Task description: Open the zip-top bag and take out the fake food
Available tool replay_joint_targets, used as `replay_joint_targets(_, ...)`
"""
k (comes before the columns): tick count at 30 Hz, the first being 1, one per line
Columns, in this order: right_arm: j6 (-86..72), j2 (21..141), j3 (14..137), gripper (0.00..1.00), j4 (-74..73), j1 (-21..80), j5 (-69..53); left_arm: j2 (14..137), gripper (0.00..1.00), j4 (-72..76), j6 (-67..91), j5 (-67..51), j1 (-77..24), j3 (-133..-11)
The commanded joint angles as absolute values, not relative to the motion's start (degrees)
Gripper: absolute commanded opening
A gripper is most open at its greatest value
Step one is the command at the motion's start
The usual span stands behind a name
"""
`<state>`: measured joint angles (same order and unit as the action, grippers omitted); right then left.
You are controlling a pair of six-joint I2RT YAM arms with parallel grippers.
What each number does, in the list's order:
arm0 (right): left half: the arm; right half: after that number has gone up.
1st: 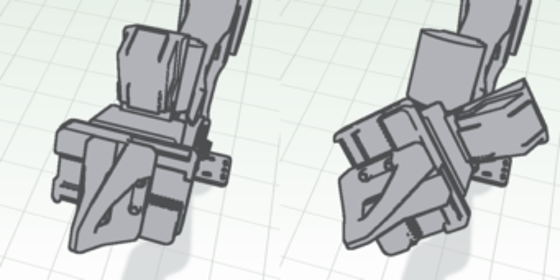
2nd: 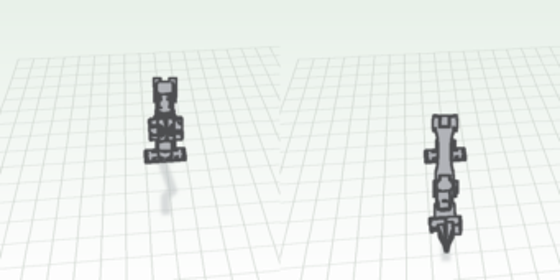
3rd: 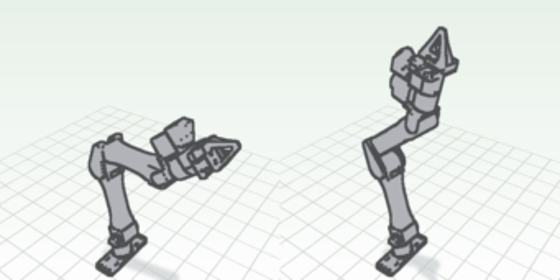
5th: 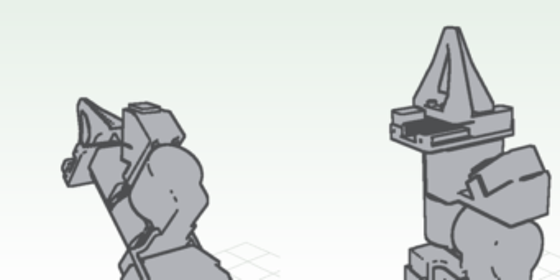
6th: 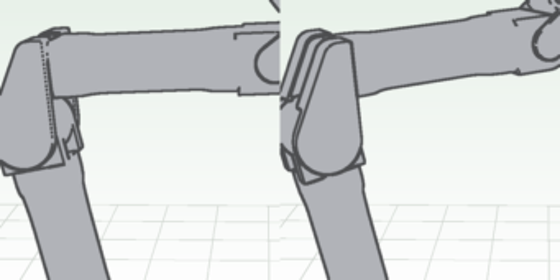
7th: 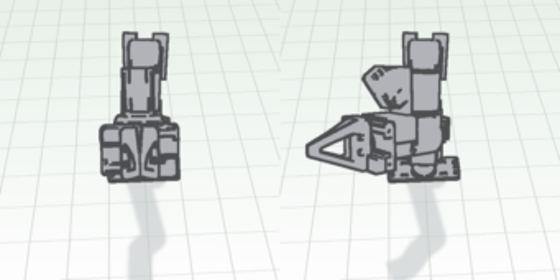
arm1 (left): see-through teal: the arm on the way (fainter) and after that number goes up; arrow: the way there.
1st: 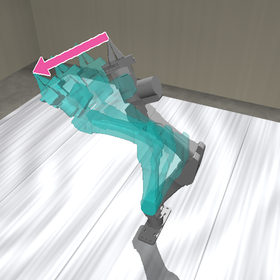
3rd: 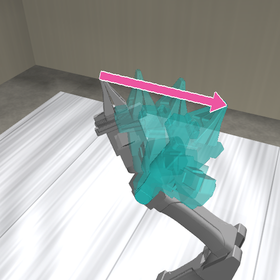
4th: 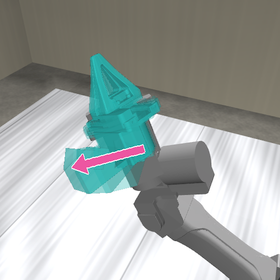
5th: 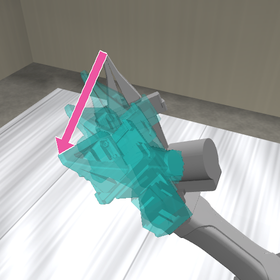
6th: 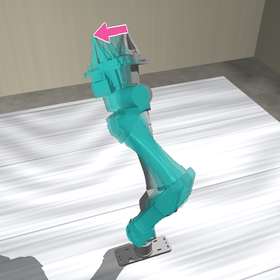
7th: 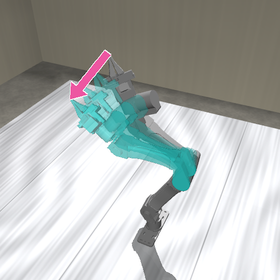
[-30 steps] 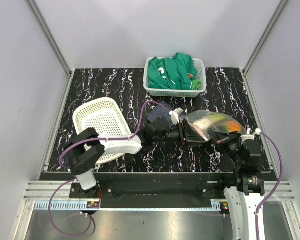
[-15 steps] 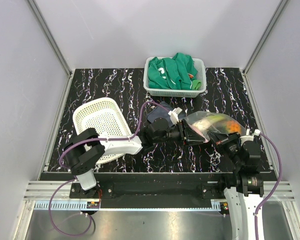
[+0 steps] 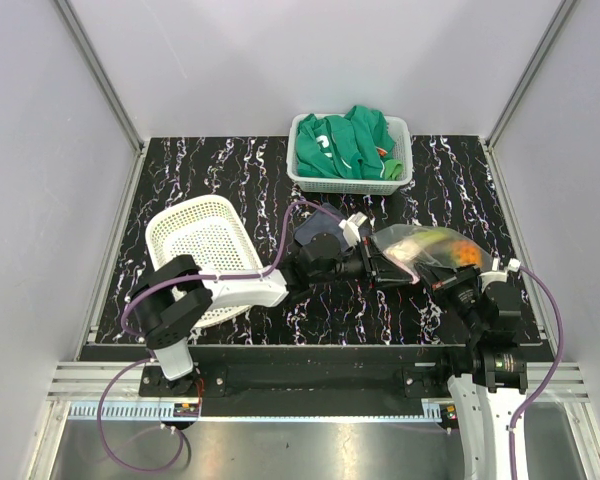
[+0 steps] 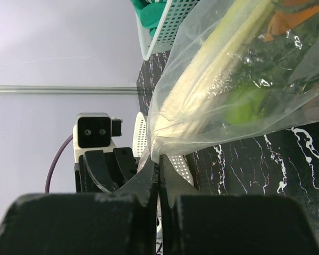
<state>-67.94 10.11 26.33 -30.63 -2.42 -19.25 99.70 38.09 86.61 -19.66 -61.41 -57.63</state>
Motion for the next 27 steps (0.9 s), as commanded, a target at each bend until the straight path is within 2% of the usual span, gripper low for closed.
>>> replay_joint_targets(1, -68.64, 9.84, 26.98, 0.0, -26.8, -2.46, -21.71, 99.32, 0.01, 39.29, 85.7, -18.98, -61.44, -59.15)
replay_joint_targets(4, -69.08, 10.89, 27.77, 0.01, -28.55, -2.46, -22.76, 99.32, 0.0, 39.81, 85.6, -19.07, -61.44, -58.8)
replay_joint_targets(6, -68.65, 11.86, 29.69, 0.13, -31.62, -2.46, -22.5, 99.23, 0.0, 40.6, 85.78, -19.33, -61.44, -58.54)
replay_joint_targets(7, -68.29, 12.91, 30.23, 0.29, -33.73, -2.46, -22.85, 99.05, 0.0, 40.43, 85.61, -19.68, -61.44, -58.71)
replay_joint_targets(8, -67.16, 13.53, 30.84, 0.33, -34.45, -2.46, -23.29, 98.97, 0.0, 40.17, 85.34, -19.6, -61.44, -58.71)
replay_joint_targets(11, -65.49, 15.64, 33.22, 0.42, -37.96, -2.46, -25.04, 98.18, 0.0, 39.55, 85.08, -19.25, -61.26, -58.36)
replay_joint_targets(15, -66.0, 13.89, 34.63, 0.49, -40.95, -2.46, -25.05, 98.0, 0.0, 39.46, 85.25, -19.16, -61.17, -58.27)
replay_joint_targets(18, -66.88, 13.27, 34.98, 0.61, -44.38, -2.46, -24.35, 97.91, 0.0, 41.04, 86.22, -19.16, -61.17, -57.13)
replay_joint_targets(23, -69.6, 12.57, 34.11, 0.62, -48.16, -2.46, -22.76, 96.16, 0.0, 41.57, 86.4, -18.46, -61.17, -55.55)
replay_joint_targets(27, -71.98, 13.18, 34.36, 0.59, -47.46, -2.46, -22.76, 95.36, 0.0, 42.36, 86.92, -18.19, -61.35, -54.23)
